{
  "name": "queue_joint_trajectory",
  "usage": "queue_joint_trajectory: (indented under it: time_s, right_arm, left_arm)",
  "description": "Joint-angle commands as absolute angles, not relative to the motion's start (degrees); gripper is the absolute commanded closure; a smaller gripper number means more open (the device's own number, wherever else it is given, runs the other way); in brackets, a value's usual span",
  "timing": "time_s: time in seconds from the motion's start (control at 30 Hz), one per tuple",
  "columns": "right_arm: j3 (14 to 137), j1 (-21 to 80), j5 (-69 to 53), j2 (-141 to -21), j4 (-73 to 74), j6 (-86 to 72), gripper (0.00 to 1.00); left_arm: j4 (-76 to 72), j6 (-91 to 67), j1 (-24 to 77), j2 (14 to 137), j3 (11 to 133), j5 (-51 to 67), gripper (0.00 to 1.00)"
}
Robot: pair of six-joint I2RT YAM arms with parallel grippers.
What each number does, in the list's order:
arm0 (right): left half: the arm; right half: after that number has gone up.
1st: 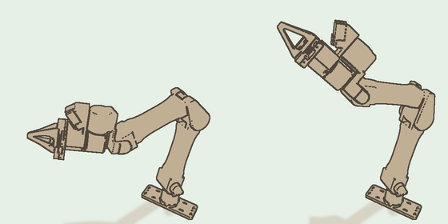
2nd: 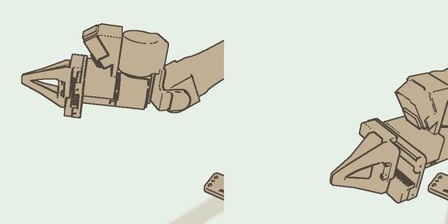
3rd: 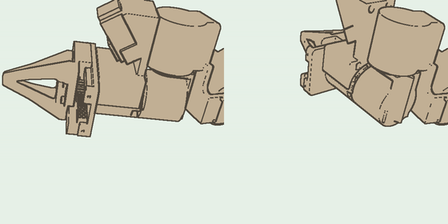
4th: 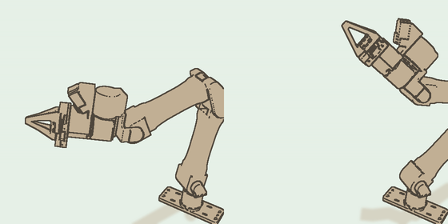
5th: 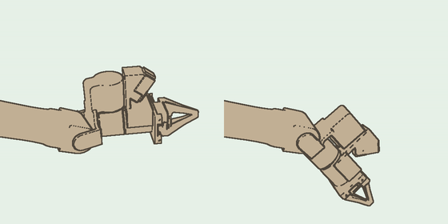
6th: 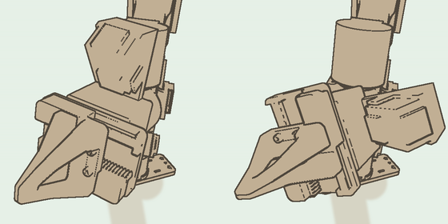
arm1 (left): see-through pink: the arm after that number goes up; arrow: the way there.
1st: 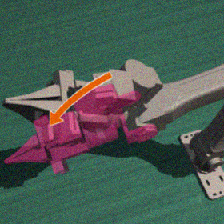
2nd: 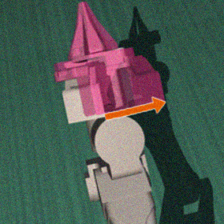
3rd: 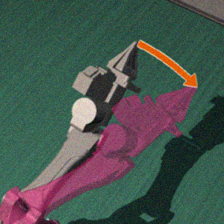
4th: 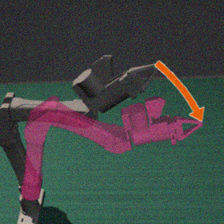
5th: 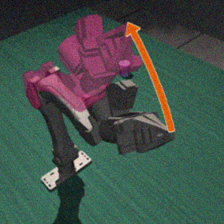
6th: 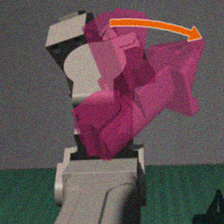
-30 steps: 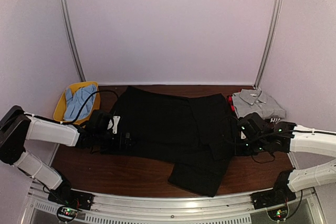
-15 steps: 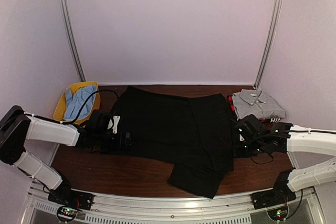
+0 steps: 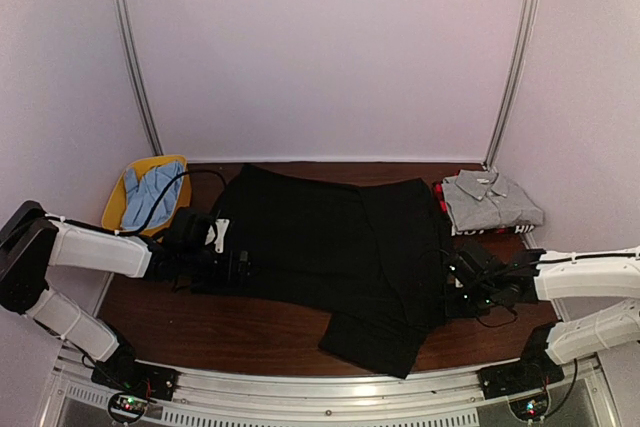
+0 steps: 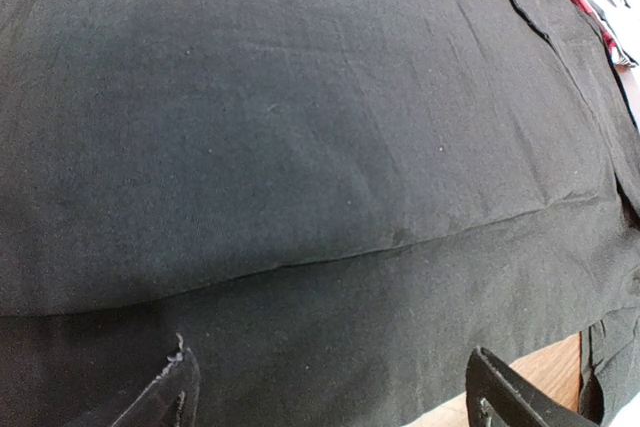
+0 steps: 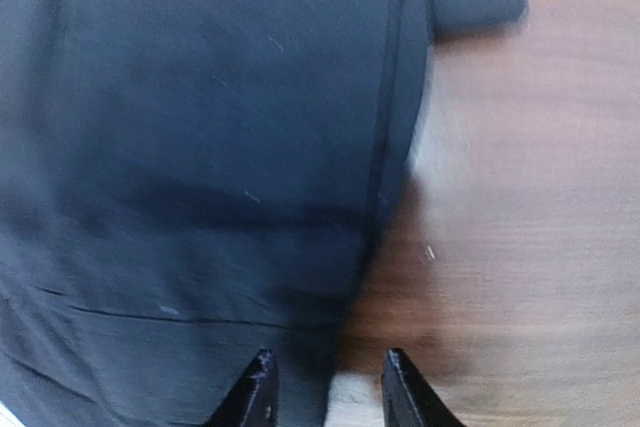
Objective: Fold and stack the long sleeve shirts
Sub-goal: Pick up the sleeve from the center of the board.
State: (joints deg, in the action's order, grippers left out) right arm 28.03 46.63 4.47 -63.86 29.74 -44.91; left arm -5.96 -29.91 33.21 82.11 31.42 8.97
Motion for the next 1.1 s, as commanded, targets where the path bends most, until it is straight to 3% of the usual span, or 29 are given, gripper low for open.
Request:
queue_joint_trajectory:
  time_s: [0.0, 0.3, 0.6, 0.87, 1.07]
  right_arm:
    - [23.51, 47.4, 1.41, -63.29, 25.28, -47.91, 0.58]
    - [19.02, 50.02, -1.68, -60.95, 20.32, -51.66, 0.62]
    - [20.74, 50.65, 2.73, -58.71, 24.26, -52.47, 0.99]
    - [30.56, 50.63, 9.01, -50.61, 37.82, -51.32, 1.0]
    - [36.6, 50.25, 12.41, -52.93, 38.93, -47.69, 1.0]
  left_arm:
    - [-7.39, -29.18, 33.27, 82.67, 32.53, 8.73, 0.06]
    - [-8.37, -29.79, 33.33, 83.04, 31.73, 8.89, 0.06]
    - [-8.31, -29.96, 33.38, 82.94, 31.75, 9.13, 0.06]
    - [-8.44, -30.14, 33.39, 82.7, 31.46, 9.11, 0.06]
    - [-8.56, -30.15, 33.34, 82.82, 31.55, 8.94, 0.06]
